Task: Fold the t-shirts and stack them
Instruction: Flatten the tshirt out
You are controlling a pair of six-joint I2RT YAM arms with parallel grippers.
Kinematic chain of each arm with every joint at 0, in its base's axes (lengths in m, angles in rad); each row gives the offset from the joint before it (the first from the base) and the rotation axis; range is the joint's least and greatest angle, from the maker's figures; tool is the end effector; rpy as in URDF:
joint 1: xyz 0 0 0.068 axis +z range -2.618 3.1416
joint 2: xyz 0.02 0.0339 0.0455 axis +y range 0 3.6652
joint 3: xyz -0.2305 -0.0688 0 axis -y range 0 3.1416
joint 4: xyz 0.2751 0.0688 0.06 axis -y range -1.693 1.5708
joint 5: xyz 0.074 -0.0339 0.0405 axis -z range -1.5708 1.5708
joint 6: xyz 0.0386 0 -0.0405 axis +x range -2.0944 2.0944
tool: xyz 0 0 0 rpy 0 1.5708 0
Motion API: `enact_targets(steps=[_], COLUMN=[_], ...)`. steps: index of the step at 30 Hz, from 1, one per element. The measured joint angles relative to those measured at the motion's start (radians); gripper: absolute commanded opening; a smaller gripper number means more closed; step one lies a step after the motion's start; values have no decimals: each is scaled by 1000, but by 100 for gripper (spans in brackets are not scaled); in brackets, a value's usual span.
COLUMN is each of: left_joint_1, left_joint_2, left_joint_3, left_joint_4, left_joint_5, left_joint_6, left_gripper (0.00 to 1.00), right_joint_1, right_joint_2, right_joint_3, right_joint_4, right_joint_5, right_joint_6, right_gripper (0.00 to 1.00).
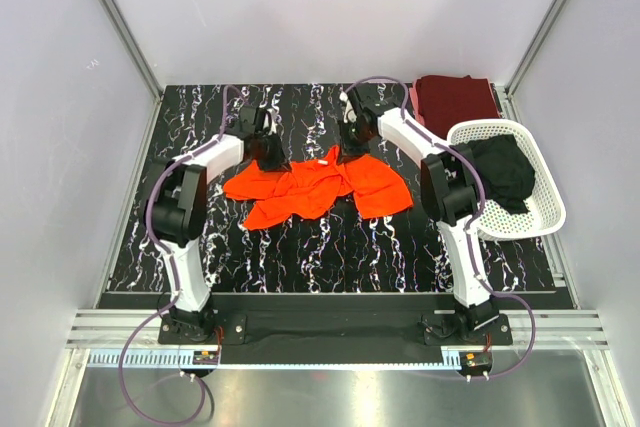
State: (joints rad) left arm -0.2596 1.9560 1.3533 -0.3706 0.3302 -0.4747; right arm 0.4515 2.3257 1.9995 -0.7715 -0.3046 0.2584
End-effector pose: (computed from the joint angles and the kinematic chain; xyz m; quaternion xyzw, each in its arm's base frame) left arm 0.4118 -0.1223 0.1292 -0.0531 0.9425 -0.2508 0.2146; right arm 0.4523 0.2322 0.1514 -0.1280 0.9530 0.2188 0.1659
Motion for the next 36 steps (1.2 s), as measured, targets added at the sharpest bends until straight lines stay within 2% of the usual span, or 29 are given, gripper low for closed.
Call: enact_targets(steps=[4, 7, 10, 13, 16, 19, 23, 27, 29, 31, 33, 36], left_joint_1=[33, 105, 193, 243, 236, 229, 228, 224, 216, 191, 147, 72], left_joint_2=[-126, -331, -550, -705, -785, -797, -753, -591, -485, -323, -225, 22], left_joint_3=[-3, -2, 38, 150, 299, 455, 634, 827, 889, 922, 929, 940], left_joint_4=[-82, -126, -164, -196, -232, -259, -259, -201, -168, -101, -78, -24], left_joint_5=[-101, -197, -286, -357, -411, -449, -443, -312, -219, -104, -50, 33], left_joint_6=[8, 20, 45, 91, 155, 207, 259, 273, 264, 249, 245, 227], left_gripper=[0, 0, 0, 0, 0, 0, 0, 0, 0, 0, 0, 3], right_joint_1=[8, 45, 142, 322, 495, 545, 503, 466, 400, 289, 186, 71], right_joint_2=[-10, -69, -171, -332, -503, -647, -740, -746, -759, -787, -799, -808], right_joint_3=[53, 51, 47, 32, 29, 42, 111, 122, 38, -131, -282, -488], right_joint_4=[-35, -89, -134, -153, -143, -106, -80, -60, -22, 58, 102, 135], right_joint_5=[-7, -26, -58, -84, -137, -195, -207, -195, -200, -214, -213, -198], right_joint_6=[20, 42, 64, 95, 146, 220, 294, 327, 364, 415, 462, 515], right_gripper=[0, 0, 0, 0, 0, 0, 0, 0, 0, 0, 0, 0])
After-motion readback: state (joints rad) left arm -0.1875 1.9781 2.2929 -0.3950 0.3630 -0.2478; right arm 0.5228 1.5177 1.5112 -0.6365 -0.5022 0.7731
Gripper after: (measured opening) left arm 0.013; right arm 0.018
